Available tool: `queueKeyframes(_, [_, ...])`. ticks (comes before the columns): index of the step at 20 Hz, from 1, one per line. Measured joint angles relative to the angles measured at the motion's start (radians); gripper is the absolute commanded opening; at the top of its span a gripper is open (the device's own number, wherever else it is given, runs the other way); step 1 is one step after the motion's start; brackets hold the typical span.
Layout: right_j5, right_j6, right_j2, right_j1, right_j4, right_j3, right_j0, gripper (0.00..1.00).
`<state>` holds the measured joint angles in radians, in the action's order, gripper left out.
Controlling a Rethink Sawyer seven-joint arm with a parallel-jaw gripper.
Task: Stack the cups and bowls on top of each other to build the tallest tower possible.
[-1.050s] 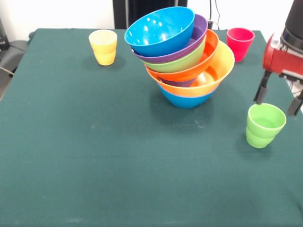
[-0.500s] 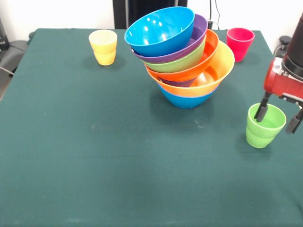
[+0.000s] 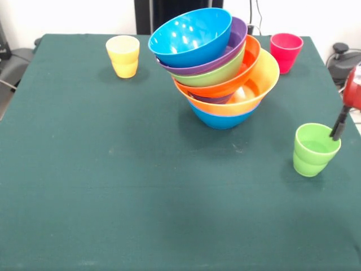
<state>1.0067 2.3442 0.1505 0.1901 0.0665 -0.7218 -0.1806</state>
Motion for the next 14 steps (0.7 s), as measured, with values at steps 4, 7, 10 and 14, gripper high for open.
queueKeyframes(4, [0.0,0.001,0.02,0.001,0.023,0.0,-0.018,1.0])
queueKeyframes(7, [0.0,0.001,0.036,0.002,0.041,0.0,-0.022,1.0])
queueKeyframes(10, [0.0,0.001,0.045,0.002,0.047,0.0,-0.02,1.0])
queueKeyframes(14, [0.0,0.001,0.056,0.002,0.047,0.0,-0.017,1.0])
